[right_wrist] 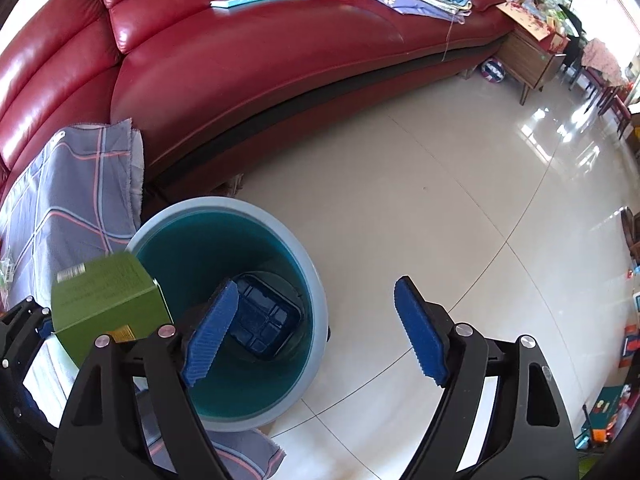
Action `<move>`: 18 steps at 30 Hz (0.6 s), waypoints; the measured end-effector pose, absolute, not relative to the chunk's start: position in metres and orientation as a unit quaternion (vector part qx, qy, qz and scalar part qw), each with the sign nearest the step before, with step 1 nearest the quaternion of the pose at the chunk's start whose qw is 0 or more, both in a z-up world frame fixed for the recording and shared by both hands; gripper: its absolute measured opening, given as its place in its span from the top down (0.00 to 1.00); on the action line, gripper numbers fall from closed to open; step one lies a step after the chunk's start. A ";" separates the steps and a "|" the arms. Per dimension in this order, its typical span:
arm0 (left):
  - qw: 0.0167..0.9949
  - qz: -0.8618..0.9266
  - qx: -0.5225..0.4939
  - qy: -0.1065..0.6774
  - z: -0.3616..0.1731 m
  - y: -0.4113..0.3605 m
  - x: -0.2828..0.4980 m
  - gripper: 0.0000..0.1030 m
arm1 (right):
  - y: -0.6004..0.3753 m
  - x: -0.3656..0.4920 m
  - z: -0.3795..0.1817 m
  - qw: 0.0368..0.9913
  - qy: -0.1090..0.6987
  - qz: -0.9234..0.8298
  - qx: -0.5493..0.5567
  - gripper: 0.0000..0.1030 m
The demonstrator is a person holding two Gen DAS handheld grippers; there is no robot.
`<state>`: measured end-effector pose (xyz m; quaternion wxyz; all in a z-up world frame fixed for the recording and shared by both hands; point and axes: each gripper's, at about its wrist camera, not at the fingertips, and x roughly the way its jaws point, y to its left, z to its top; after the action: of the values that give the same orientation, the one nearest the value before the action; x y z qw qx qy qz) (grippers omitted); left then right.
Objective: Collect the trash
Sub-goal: 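Open the left tool to drop the green box into the bin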
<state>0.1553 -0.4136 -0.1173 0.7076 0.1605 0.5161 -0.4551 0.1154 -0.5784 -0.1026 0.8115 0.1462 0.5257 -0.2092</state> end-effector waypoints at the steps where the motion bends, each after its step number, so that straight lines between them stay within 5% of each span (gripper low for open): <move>1: 0.707 -0.458 0.161 0.514 -0.117 -0.413 0.155 0.19 | -0.579 0.115 -0.102 0.811 0.525 -0.211 0.146 0.25; 4: 0.696 -0.477 0.152 0.514 -0.113 -0.413 0.152 0.22 | -0.582 0.113 -0.100 0.811 0.525 -0.214 0.144 0.25; 8: 0.682 -0.491 0.161 0.517 -0.112 -0.421 0.147 0.75 | -0.587 0.110 -0.101 0.808 0.528 -0.215 0.147 0.22; 9: 0.680 -0.492 0.165 0.518 -0.113 -0.423 0.144 0.79 | -0.588 0.109 -0.101 0.808 0.527 -0.216 0.149 0.22; 14: 0.687 -0.474 0.176 0.522 -0.111 -0.427 0.141 0.77 | -0.595 0.100 -0.105 0.805 0.529 -0.216 0.162 0.22; 15: 0.686 -0.471 0.176 0.526 -0.111 -0.427 0.141 0.65 | -0.596 0.098 -0.105 0.804 0.529 -0.217 0.162 0.22; 18: 0.692 -0.456 0.178 0.531 -0.114 -0.425 0.143 0.53 | -0.597 0.096 -0.104 0.804 0.529 -0.217 0.162 0.22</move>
<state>0.1431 -0.4255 -0.1141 0.6921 0.1778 0.5309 -0.4556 0.0959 -0.5968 -0.1039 0.8042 0.1620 0.5292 -0.2168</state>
